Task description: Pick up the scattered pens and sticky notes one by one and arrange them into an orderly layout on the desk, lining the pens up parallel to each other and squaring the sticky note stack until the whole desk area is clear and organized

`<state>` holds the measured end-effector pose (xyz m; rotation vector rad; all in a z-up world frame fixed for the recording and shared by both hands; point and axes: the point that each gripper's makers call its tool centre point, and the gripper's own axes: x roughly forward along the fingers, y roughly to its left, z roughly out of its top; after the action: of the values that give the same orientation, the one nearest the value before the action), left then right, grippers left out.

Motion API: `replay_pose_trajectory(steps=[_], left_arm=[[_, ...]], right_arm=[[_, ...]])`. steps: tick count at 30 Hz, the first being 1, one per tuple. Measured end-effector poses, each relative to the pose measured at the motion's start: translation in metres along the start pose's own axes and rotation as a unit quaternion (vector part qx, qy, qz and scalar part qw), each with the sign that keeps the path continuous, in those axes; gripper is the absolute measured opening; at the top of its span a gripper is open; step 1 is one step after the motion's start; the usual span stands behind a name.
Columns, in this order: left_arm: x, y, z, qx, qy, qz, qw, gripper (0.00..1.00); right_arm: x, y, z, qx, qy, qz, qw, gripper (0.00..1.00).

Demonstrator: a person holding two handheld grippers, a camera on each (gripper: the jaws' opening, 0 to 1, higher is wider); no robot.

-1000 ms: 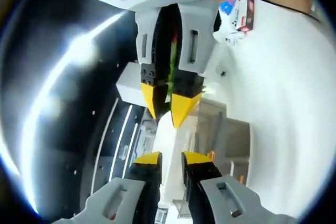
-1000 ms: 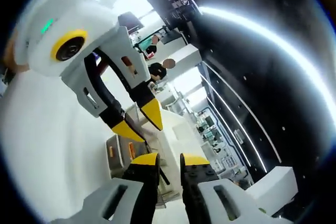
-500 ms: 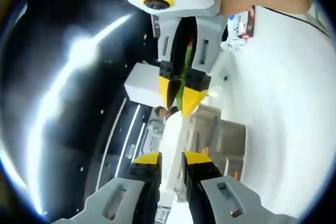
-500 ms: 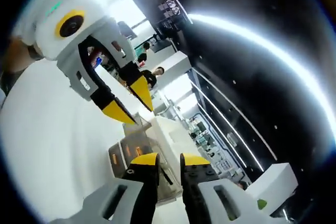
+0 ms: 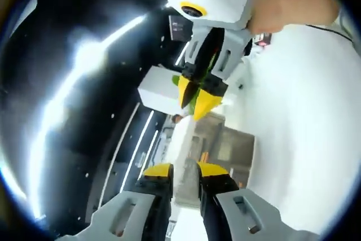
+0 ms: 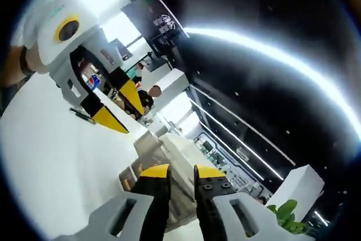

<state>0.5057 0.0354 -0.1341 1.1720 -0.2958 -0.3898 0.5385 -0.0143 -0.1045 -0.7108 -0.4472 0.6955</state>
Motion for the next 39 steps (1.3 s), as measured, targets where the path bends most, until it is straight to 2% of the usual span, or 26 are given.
replay_pose_trajectory(steps=[5, 10, 12, 16, 21, 23, 24, 26, 28, 29, 33, 36, 39], left_arm=[[-0.004, -0.026, -0.012, -0.01, 0.005, -0.013, 0.9998, 0.17], [-0.007, -0.025, -0.019, -0.022, -0.007, 0.018, 0.9996, 0.17], [-0.008, -0.02, -0.025, -0.025, -0.014, 0.036, 0.9989, 0.17], [-0.009, -0.016, -0.048, -0.04, -0.005, 0.07, 0.9967, 0.18], [-0.006, -0.029, -0.066, -0.034, 0.011, 0.08, 0.9962, 0.19], [-0.005, -0.034, -0.069, -0.039, 0.011, 0.076, 0.9963, 0.19], [-0.005, -0.04, -0.073, -0.058, 0.011, 0.071, 0.9957, 0.19], [-0.005, -0.046, -0.073, -0.061, 0.01, 0.065, 0.996, 0.19], [-0.008, -0.045, -0.073, -0.017, 0.016, 0.078, 0.9967, 0.2], [-0.01, -0.045, -0.076, -0.02, 0.025, 0.082, 0.9961, 0.2], [-0.013, -0.037, -0.067, -0.041, 0.003, 0.103, 0.9939, 0.2], [-0.017, -0.028, -0.067, -0.027, 0.004, 0.128, 0.9915, 0.2], [-0.023, -0.021, -0.069, -0.042, -0.001, 0.146, 0.9884, 0.22]], right_arm=[[0.002, 0.018, -0.009, 0.016, 0.001, 0.004, 0.9999, 0.18], [-0.002, 0.03, -0.013, 0.014, 0.0, -0.007, 0.9999, 0.18], [-0.005, 0.029, -0.011, 0.022, -0.013, -0.02, 0.9995, 0.18], [-0.009, 0.029, -0.007, 0.041, -0.041, -0.031, 0.9978, 0.17], [-0.009, 0.033, -0.01, 0.038, -0.05, -0.039, 0.9973, 0.17], [-0.008, 0.034, -0.009, 0.047, -0.055, -0.038, 0.9966, 0.17], [-0.008, 0.034, -0.01, 0.05, -0.056, -0.038, 0.9965, 0.17], [-0.006, 0.039, -0.014, 0.042, -0.049, -0.032, 0.9974, 0.17], [-0.005, 0.044, -0.015, 0.031, -0.048, -0.028, 0.998, 0.17], [-0.004, 0.046, -0.015, 0.026, -0.046, -0.026, 0.9983, 0.17], [-0.003, 0.049, -0.014, 0.018, -0.052, -0.025, 0.9982, 0.17], [-0.004, 0.047, -0.014, 0.014, -0.061, -0.032, 0.9975, 0.17], [-0.004, 0.045, -0.018, 0.021, -0.065, -0.037, 0.997, 0.17]])
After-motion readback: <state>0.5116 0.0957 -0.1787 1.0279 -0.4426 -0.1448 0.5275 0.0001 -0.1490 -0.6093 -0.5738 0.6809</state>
